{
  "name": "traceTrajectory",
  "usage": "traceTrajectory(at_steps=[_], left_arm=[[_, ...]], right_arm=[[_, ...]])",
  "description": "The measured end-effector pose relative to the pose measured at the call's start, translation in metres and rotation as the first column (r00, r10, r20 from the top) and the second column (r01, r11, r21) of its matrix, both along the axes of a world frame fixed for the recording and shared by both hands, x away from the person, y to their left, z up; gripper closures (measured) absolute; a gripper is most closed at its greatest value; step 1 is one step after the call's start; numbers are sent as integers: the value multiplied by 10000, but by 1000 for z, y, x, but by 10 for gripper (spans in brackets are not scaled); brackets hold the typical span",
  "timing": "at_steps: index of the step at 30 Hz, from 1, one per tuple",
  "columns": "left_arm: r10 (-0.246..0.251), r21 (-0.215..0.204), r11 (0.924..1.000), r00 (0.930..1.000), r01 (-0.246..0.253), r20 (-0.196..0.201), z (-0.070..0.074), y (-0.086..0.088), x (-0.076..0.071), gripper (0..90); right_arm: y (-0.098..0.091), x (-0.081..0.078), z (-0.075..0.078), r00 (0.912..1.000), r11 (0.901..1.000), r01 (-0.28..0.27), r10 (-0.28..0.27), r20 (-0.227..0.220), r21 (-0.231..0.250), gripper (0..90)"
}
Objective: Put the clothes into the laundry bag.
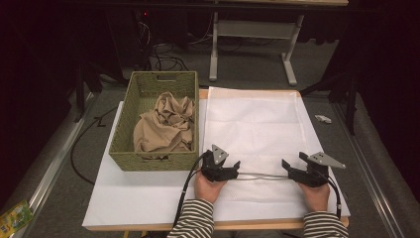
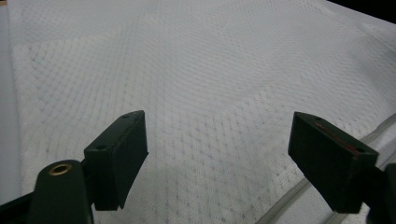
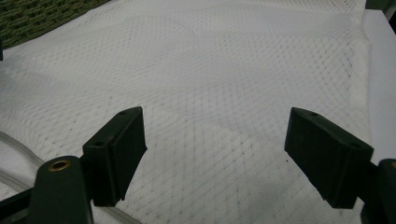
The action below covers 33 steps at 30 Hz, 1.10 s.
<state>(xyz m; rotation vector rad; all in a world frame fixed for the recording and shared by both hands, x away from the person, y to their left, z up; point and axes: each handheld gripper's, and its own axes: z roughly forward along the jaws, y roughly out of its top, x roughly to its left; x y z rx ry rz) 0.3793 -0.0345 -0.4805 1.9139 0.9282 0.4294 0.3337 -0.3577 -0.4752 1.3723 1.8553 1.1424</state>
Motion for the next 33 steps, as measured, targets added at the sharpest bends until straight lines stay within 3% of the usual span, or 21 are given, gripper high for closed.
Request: traceTrajectory(at_steps=[21,27,33], left_arm=[[123,33,9999,9999,-122,-107,0,-1,1,226],[-1,268,9996,9999,4,-124,0,-2,-1,219],[234,464,9987,9995,-224,-207,0,-4,0,208]], right_arm=[[1,1,0,10000,9999,-1,1,-2,-153,220],[1,1,0,10000,9999,16,-16,-2,-147,231],[1,1,0,10000,9999,8,-8,-55,-122,251]])
